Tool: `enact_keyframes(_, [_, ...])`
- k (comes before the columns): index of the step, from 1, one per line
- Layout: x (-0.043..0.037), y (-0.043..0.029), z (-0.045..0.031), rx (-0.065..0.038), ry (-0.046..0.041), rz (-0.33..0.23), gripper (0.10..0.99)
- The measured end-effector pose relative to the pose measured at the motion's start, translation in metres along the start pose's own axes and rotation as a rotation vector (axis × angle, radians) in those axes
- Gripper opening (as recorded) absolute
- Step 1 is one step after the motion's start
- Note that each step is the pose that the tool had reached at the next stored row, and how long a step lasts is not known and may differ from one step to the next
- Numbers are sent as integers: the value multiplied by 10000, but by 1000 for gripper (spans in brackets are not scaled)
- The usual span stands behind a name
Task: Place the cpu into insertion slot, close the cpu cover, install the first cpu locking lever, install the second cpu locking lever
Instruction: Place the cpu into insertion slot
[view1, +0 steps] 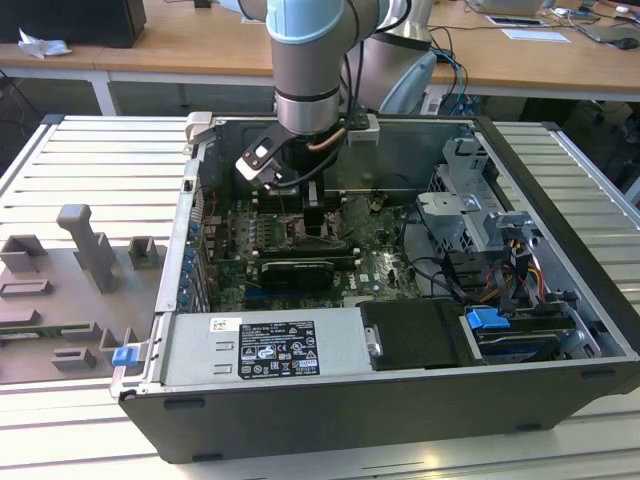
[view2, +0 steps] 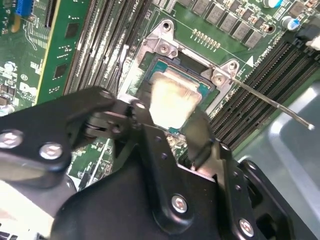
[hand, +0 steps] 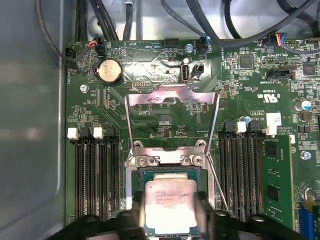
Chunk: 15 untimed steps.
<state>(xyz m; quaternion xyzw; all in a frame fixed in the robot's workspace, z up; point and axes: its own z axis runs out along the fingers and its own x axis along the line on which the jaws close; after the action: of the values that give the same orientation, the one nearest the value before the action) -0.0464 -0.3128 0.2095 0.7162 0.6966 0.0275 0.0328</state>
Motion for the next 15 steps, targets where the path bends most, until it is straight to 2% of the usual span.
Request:
enact_keyframes(2, [0, 6, -4, 38, -1, 0, 475])
enact_keyframes(5, [0, 11, -6, 48, -7, 0, 294])
enact_keyframes(6, [-1, 12, -12, 51, -9, 0, 173])
enact_keyframes(7, [-1, 13, -20, 55, -8, -1, 114])
enact_keyframes(15, [-1, 15, -45, 64, -8, -1, 106])
